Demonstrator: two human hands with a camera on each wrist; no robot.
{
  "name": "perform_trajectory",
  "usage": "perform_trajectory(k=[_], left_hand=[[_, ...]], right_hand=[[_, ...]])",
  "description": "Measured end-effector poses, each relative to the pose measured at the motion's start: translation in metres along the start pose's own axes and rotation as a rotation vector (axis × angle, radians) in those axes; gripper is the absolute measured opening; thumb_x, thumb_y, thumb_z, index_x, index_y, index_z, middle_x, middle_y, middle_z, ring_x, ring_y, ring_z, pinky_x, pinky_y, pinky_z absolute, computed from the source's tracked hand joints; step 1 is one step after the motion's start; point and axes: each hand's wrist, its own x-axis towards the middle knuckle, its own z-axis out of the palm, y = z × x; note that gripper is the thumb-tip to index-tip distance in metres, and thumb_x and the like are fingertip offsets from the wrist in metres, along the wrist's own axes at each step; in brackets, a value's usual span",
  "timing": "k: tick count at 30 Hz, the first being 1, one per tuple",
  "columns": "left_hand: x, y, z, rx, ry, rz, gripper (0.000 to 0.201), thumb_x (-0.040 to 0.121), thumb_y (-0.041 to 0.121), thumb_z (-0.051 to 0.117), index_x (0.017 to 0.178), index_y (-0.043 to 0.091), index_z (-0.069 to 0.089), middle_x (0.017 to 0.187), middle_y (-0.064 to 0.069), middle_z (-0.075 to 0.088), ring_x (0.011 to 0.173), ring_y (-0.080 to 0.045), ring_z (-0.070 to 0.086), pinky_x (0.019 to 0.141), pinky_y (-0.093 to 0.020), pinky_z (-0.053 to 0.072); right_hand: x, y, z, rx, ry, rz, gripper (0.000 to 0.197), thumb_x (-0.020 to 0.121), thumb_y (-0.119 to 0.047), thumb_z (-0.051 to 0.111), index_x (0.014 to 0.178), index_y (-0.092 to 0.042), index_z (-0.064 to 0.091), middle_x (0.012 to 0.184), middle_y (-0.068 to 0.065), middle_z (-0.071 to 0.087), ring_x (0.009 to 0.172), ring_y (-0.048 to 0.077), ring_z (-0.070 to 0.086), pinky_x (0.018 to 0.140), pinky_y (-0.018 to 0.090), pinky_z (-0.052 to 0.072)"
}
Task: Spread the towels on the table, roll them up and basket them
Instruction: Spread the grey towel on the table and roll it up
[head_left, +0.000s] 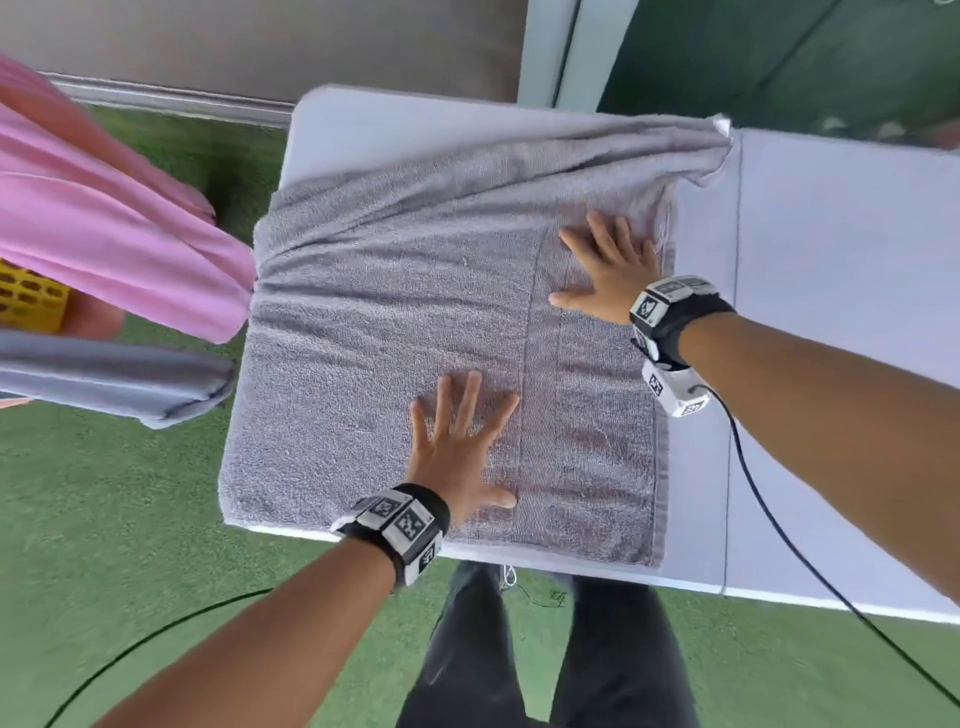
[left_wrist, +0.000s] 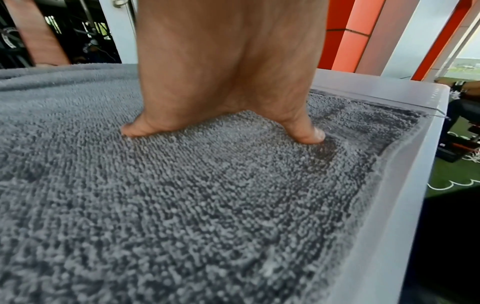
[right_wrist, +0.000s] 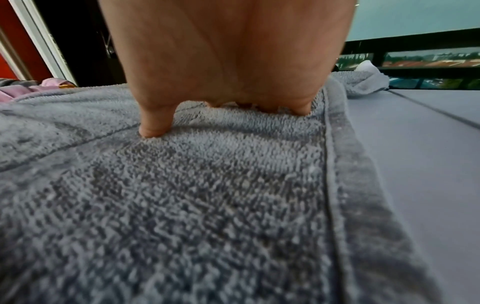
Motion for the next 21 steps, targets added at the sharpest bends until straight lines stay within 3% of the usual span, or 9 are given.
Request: perform_trajectory(k=[7, 11, 16, 21], left_hand=[[0.020, 0.009, 0.001, 0.064, -0.014, -0.024, 0.129, 0.057, 0.081, 0.060, 0.138, 0.044, -0.033, 0.142, -0.009, -0.049, 0.130, -0.040, -0.039, 0.099, -0.066, -0.022], [0.038, 0.041, -0.007, 0.084, -0.026, -0.024, 0.129, 0.057, 0.083, 0.059, 0.139, 0.043, -0.033, 0.143, -0.012, -0.046, 0.130, -0.043, -0.039, 0.097, -0.066, -0.023], [0.077, 0.127, -0.004, 0.115, -0.045, 0.046, 0.130, 0.057, 0.083, 0.060, 0.143, 0.039, -0.028, 0.145, -0.013, -0.044, 0.130, -0.044, -0.038, 0.099, -0.068, -0.021], [0.120, 0.241, 0.013, 0.118, -0.054, 0.112, 0.133, 0.057, 0.080, 0.063, 0.144, 0.037, -0.027, 0.147, -0.012, -0.042, 0.130, -0.045, -0.038, 0.102, -0.070, -0.018]], right_hand=[[-0.002, 0.017, 0.001, 0.005, -0.061, 0.019, 0.090, 0.075, -0.088, 0.030, 0.141, -0.054, -0.021, 0.149, -0.013, -0.039, 0.140, 0.023, -0.033, 0.114, 0.054, -0.016], [-0.017, 0.045, -0.002, 0.001, -0.097, 0.041, 0.086, 0.076, -0.088, 0.027, 0.138, -0.057, -0.024, 0.147, -0.015, -0.041, 0.140, 0.021, -0.033, 0.113, 0.050, -0.017], [-0.049, 0.118, -0.003, 0.008, -0.103, 0.099, 0.084, 0.079, -0.085, 0.025, 0.138, -0.055, -0.026, 0.146, -0.014, -0.042, 0.139, 0.021, -0.034, 0.114, 0.048, -0.017], [-0.099, 0.231, 0.001, 0.038, -0.073, 0.166, 0.082, 0.082, -0.082, 0.024, 0.140, -0.051, -0.026, 0.146, -0.011, -0.042, 0.139, 0.019, -0.033, 0.113, 0.044, -0.015]])
